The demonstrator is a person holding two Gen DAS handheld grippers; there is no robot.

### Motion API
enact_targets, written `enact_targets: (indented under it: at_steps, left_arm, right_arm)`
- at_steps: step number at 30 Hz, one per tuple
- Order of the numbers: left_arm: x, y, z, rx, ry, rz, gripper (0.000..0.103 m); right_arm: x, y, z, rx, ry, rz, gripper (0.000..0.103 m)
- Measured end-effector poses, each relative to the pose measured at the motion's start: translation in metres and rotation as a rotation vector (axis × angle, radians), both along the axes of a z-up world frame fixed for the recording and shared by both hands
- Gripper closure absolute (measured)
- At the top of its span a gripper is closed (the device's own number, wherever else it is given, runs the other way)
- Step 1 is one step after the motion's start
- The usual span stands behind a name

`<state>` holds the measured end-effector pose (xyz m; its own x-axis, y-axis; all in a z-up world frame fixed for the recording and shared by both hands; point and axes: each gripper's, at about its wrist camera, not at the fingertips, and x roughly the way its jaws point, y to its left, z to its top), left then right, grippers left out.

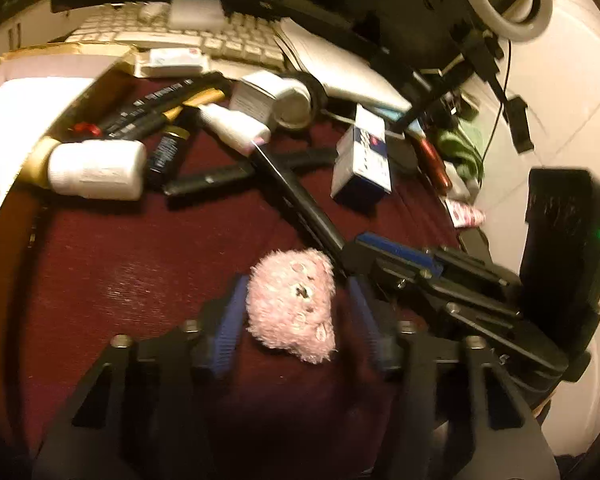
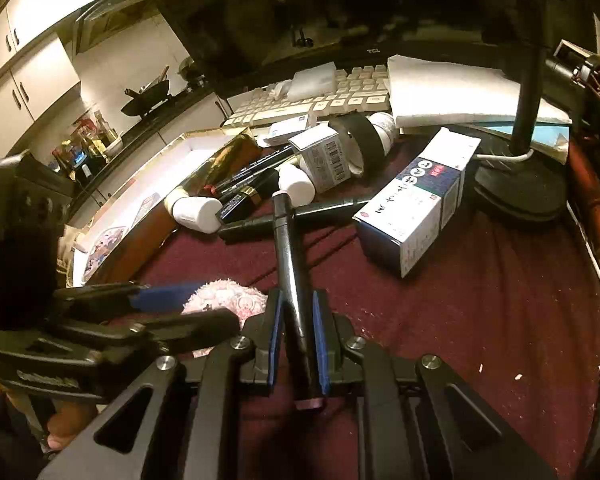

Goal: Organize objects
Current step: 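Grasp the pink fluffy pom-pom with the left tool while the right tool grasps the black pink-capped marker, then carry the pom-pom with the left tool while the right tool carries the marker into the tray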

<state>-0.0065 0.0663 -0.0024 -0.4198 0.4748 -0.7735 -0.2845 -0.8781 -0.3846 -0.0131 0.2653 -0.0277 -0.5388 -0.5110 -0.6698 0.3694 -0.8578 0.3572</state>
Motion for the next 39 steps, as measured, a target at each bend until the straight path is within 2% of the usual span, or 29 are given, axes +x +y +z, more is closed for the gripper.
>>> enact_targets:
  at_steps: [3, 5, 11, 14, 16, 20, 24, 30, 36, 39]
  left_arm:
    - [0.004, 0.002, 0.003, -0.033, 0.04, 0.007, 0.078]
    - [0.008, -0.001, 0.007, -0.043, 0.071, 0.028, 0.079]
    - [0.015, -0.032, 0.02, 0.029, 0.084, 0.09, 0.079]
    - [0.016, -0.045, 0.024, 0.067, 0.095, 0.131, 0.079]
    - [0.017, -0.053, 0.025, 0.08, 0.094, 0.148, 0.079]
    - [0.017, -0.064, 0.024, 0.098, 0.091, 0.171, 0.079]
    - [0.018, -0.073, 0.024, 0.124, 0.096, 0.184, 0.079]
    - [0.023, -0.088, 0.031, 0.153, 0.129, 0.217, 0.079]
    - [0.034, -0.114, 0.049, 0.2, 0.18, 0.276, 0.079]
    - [0.038, -0.129, 0.058, 0.214, 0.208, 0.308, 0.079]
  right_arm:
    - [0.001, 0.002, 0.0, -0.004, -0.003, -0.003, 0.089]
    - [0.001, 0.001, 0.002, 0.003, -0.003, -0.005, 0.089]
    - [-0.005, -0.016, 0.014, 0.033, 0.028, 0.02, 0.088]
    - [-0.015, -0.026, 0.014, 0.052, 0.022, 0.018, 0.082]
    - [-0.021, -0.031, 0.012, 0.071, 0.014, 0.0, 0.076]
    - [-0.028, -0.033, 0.003, 0.1, -0.016, -0.051, 0.076]
    - [-0.025, -0.037, 0.002, 0.116, -0.011, -0.041, 0.077]
    - [-0.018, -0.039, 0.001, 0.116, -0.019, -0.057, 0.09]
    - [-0.003, -0.047, 0.028, 0.079, 0.055, -0.057, 0.09]
    - [-0.002, -0.063, 0.044, 0.057, 0.087, -0.02, 0.09]
